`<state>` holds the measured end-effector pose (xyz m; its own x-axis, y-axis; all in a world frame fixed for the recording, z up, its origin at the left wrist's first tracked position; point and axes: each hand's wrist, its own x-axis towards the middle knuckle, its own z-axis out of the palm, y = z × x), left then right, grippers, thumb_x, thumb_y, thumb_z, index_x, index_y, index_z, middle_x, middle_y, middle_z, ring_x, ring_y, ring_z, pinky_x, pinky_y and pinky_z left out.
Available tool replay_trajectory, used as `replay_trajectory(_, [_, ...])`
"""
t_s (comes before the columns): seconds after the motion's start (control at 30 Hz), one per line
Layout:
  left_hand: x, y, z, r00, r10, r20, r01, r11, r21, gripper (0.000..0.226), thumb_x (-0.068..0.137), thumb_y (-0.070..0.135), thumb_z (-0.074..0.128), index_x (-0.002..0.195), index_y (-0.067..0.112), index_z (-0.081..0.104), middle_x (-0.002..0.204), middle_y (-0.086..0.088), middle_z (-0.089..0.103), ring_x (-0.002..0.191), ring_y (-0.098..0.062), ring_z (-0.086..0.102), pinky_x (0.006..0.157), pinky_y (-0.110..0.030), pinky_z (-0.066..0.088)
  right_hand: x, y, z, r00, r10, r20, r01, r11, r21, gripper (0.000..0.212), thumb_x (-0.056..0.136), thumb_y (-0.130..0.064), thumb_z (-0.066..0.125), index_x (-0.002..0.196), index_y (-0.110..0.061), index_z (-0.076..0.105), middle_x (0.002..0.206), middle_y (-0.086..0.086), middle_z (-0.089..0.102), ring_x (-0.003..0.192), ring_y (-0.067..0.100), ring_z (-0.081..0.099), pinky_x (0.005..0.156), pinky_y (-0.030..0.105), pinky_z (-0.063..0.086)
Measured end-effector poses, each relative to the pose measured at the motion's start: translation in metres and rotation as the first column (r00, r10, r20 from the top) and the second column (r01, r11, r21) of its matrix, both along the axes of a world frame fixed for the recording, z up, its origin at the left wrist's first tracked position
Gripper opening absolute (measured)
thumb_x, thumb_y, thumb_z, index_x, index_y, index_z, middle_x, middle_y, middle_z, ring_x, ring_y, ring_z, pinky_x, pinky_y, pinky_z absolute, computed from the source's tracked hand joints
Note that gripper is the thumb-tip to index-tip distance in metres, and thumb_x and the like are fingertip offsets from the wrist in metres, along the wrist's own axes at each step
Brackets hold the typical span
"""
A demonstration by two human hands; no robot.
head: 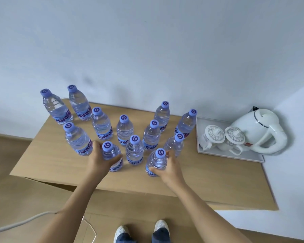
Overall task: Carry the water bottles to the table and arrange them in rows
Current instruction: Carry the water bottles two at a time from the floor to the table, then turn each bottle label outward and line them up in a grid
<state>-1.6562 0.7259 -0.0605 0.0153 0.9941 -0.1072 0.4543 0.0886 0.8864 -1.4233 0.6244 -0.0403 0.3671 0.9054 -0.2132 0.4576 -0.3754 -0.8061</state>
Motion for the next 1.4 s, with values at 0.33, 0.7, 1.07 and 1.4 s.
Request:
replay_trajectory(0.33, [0.005, -0.005, 0.013, 1.0, 0.02, 0.006, -0.02, 0.999, -0.031, 0.063, 0.064, 0.016, 0.091, 0.104, 0.012, 0.042, 0.091, 0.012, 0.054, 0.081, -0.001, 0.053, 0.068, -0.021, 0.043, 0.003, -0.009, -0.001, 0.999, 0.028, -0.038, -0.025, 0.997, 0.076, 0.064, 0.071, -0.029, 0.088, 0.12, -0.017, 0.049, 0.115, -0.01, 0.064, 0.108, 0.015, 0.062, 0.092, 0.037, 0.05])
replay_trajectory(0.7, [0.014, -0.01, 0.021, 0.996, 0.086, 0.022, -0.085, 0.996, -0.038, 0.059, 0.069, 0.02, 0.088, 0.11, 0.019, 0.046, 0.095, 0.008, 0.058, 0.093, -0.021, 0.057, 0.077, -0.032, 0.045, 0.051, -0.019, 0.011, 0.971, -0.235, -0.035, 0.237, 0.957, 0.168, 0.04, 0.084, -0.047, 0.072, 0.11, -0.02, 0.056, 0.105, -0.007, 0.063, 0.099, 0.018, 0.063, 0.089, 0.045, 0.052])
replay_trajectory(1.07, [0.036, -0.017, 0.088, 0.977, 0.102, -0.188, -0.073, 0.985, 0.159, 0.051, 0.086, 0.033, 0.072, 0.128, 0.011, 0.052, 0.123, -0.01, 0.059, 0.105, -0.029, 0.051, 0.109, -0.06, 0.029, 0.045, 0.042, 0.017, 0.945, -0.216, -0.244, 0.248, 0.963, 0.108, 0.039, 0.079, -0.036, 0.082, 0.095, -0.007, 0.062, 0.092, 0.006, 0.07, 0.086, 0.022, 0.066, 0.077, 0.036, 0.05])
replay_trajectory(1.4, [0.073, -0.012, 0.157, 0.927, -0.355, 0.121, 0.347, 0.934, 0.088, 0.032, 0.083, 0.022, 0.077, 0.111, 0.023, 0.061, 0.111, 0.008, 0.068, 0.108, -0.003, 0.064, 0.098, -0.029, 0.051, 0.077, 0.041, 0.097, 0.926, -0.092, -0.366, 0.196, 0.946, 0.257, 0.014, 0.079, -0.016, 0.083, 0.088, -0.021, 0.073, 0.074, -0.017, 0.074, 0.069, -0.005, 0.068, 0.062, 0.008, 0.048])
